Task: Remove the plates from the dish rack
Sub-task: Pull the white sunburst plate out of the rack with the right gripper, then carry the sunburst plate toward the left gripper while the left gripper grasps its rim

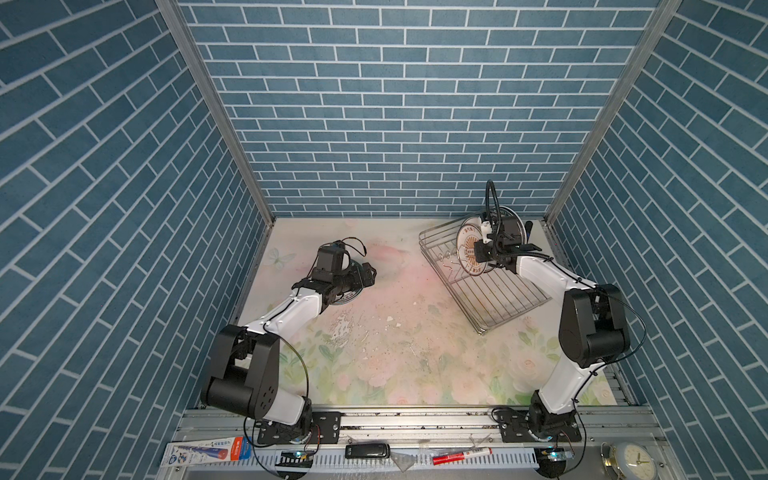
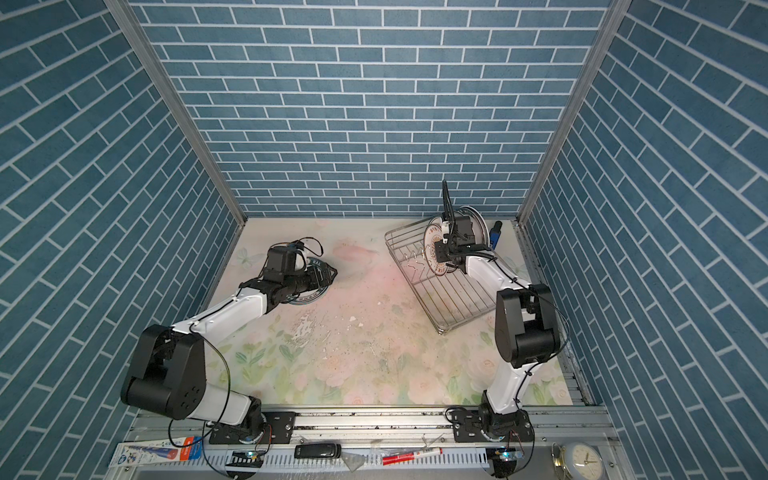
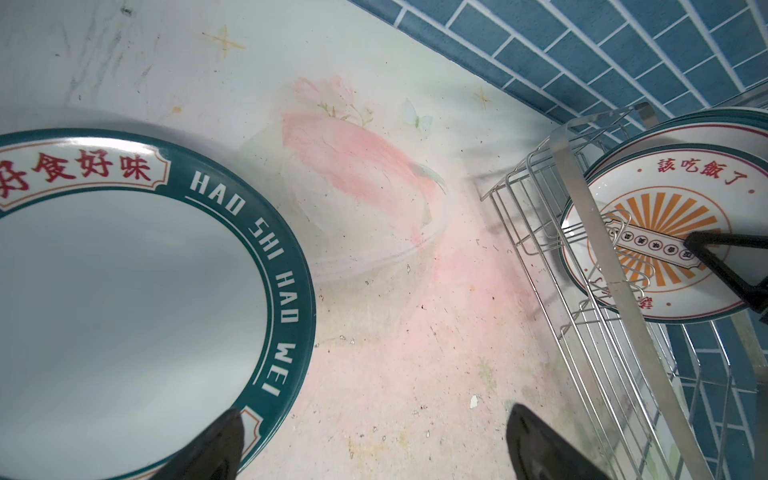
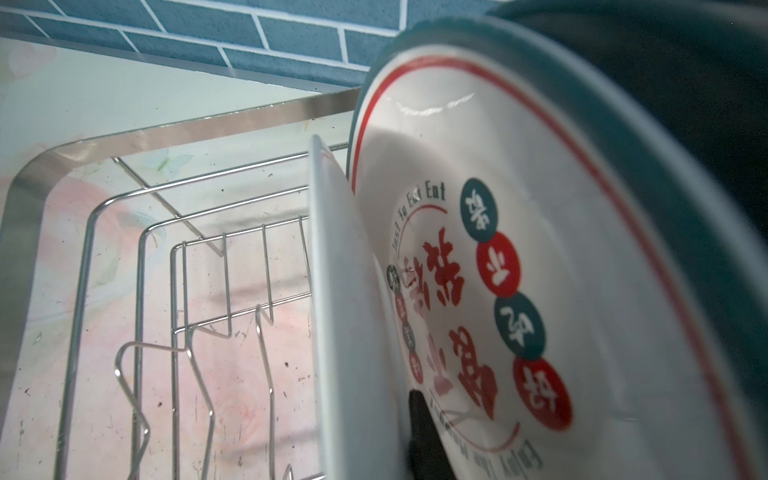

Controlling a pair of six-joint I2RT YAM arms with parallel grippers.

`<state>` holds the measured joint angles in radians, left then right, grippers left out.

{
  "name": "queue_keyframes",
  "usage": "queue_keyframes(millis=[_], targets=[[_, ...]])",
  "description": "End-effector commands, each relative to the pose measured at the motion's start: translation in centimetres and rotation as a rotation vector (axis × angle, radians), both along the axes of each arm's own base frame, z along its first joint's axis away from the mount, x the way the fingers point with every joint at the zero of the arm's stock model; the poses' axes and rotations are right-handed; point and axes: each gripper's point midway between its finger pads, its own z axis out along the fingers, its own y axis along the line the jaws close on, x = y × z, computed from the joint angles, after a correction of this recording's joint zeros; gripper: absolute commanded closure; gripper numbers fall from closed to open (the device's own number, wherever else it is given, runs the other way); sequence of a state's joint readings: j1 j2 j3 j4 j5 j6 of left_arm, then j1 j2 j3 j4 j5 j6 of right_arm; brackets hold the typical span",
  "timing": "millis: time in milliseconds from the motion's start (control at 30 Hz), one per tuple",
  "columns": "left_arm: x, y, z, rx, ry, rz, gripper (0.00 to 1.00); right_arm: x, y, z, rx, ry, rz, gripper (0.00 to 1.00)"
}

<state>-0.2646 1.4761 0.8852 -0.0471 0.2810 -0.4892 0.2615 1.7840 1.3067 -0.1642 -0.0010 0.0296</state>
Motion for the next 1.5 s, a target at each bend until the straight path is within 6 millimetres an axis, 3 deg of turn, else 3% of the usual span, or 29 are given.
queue_keyframes(millis=[0, 433, 533, 700, 833, 967, 1067, 1300, 1467], targets=[[0.4, -0.4, 1.0, 0.030, -0.041, -0.016, 0.01, -0.9, -0.1, 1.1, 0.023, -0.004, -0.012, 1.00], [-0.6, -4.4, 2.4, 0.152, -0.109, -0.123, 0.01, -2.8, -0.7, 6.8, -0.024, -0.110, 0.029, 1.00], [-1.0, -5.3, 3.0, 0.165, -0.136, -0.146, 0.00, -3.5, -0.8, 9.1, -0.037, -0.189, 0.031, 1.00], [-1.9, -6.8, 4.9, 0.203, -0.231, -0.197, 0.01, -6.2, -0.7, 14.7, 0.003, -0.390, 0.062, 1.00], [-3.3, -9.0, 6.6, 0.193, -0.292, -0.288, 0.01, -8.7, -0.5, 17.2, 0.059, -0.496, 0.083, 1.00], [-4.0, -10.2, 6.8, 0.136, -0.290, -0.342, 0.01, -10.5, 0.9, 17.3, 0.214, -0.534, 0.134, 1.00], [-4.1, -10.0, 7.0, 0.124, -0.306, -0.324, 0.01, -10.9, 2.2, 16.6, 0.373, -0.533, 0.153, 1.00], [-3.7, -8.3, 6.6, 0.135, -0.291, -0.255, 0.01, -9.3, 6.7, 12.9, 0.776, -0.322, 0.197, 1.00], [-2.6, -7.0, 5.2, 0.063, -0.197, -0.216, 0.01, -8.5, 10.3, 10.2, 0.917, -0.160, 0.234, 1.00]])
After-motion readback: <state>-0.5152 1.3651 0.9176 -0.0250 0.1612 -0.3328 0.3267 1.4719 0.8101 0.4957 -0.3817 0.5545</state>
